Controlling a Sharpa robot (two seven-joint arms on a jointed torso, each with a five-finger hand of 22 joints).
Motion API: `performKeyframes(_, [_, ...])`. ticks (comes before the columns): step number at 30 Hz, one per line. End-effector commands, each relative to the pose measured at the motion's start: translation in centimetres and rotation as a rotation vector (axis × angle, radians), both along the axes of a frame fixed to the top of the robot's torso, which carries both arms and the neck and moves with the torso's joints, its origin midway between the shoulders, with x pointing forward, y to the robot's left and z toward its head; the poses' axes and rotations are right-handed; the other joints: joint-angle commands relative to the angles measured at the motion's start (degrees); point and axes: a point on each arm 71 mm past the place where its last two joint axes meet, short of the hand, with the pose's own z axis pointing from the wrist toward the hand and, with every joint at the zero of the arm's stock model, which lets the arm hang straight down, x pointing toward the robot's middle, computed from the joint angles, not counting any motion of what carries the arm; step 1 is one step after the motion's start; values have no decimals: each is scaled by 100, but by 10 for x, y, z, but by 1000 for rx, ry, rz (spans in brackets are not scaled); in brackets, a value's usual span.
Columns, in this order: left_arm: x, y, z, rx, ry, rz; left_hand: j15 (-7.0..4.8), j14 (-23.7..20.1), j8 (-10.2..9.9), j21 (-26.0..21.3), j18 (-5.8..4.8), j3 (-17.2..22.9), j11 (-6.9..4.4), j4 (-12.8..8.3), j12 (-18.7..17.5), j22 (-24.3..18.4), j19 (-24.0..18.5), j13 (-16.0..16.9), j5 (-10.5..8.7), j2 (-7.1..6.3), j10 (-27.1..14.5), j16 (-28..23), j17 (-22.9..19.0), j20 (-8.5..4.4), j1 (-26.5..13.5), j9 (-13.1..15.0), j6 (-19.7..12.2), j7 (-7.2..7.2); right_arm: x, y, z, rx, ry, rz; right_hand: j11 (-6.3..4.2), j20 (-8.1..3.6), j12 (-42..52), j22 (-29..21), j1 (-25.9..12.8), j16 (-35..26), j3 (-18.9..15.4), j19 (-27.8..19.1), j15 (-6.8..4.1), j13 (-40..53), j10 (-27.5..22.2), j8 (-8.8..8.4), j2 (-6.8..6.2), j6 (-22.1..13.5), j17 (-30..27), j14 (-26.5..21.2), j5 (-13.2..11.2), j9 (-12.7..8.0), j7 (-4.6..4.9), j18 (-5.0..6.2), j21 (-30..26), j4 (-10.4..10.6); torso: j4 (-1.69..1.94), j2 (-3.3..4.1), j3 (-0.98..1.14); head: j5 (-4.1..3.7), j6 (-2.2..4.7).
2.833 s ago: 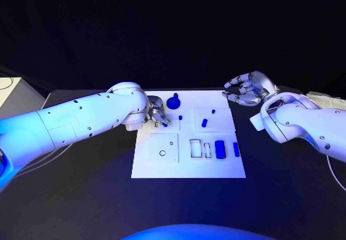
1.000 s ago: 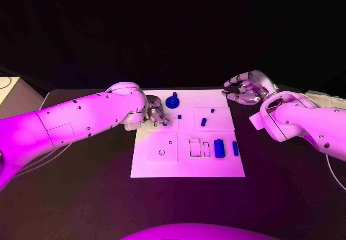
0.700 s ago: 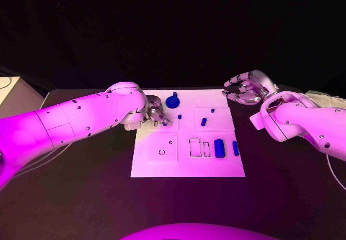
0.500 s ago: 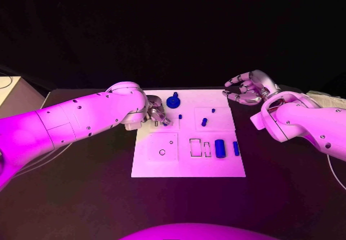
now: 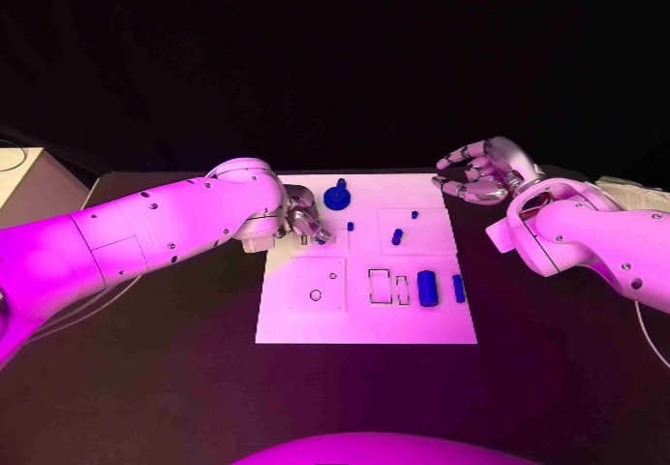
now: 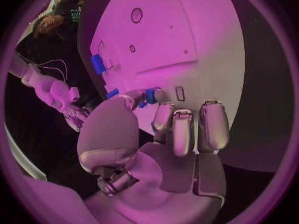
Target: Assemble the parts on the task board
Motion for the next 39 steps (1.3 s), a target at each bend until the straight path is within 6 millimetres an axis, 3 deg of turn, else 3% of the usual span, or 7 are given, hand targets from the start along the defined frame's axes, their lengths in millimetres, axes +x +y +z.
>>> performKeyframes(1, [-11,-1,-21,35,117,-32,-25,529,-35,-27,-72,13,-11,28,15,6,6,-3,23,73,-13,-26,1254,-12,6,4,-18,21,0,1,0,-8,-4,12,4,25,27,230,-21,-28,25,189,8,1057,92,28,-16,-3,1375,562,34,6,-7,21,-27,19,-5,1,1,7,-3])
performKeyframes(24, [-12,-1,-21,25,122,-29,-18,530,-51,-26,-74,-56,3,194,21,15,10,5,7,61,-8,-24,1257,-6,-72,26,-3,37,0,1,0,-9,-5,11,4,25,27,230,-21,-28,25,189,8,1057,92,28,-16,-3,1375,562,34,6,-7,21,-27,19,-2,-3,-6,9,1])
performKeyframes(39, [-12,0,-20,17,123,-24,-21,534,-79,-26,-74,45,-11,254,40,24,14,32,67,249,16,-18,1268,-5,-36,50,19,21,0,0,-1,-10,-4,10,2,24,38,235,-19,-30,31,191,6,1066,104,31,-16,-3,1372,561,38,7,-9,20,-24,21,1,-1,-6,2,-1])
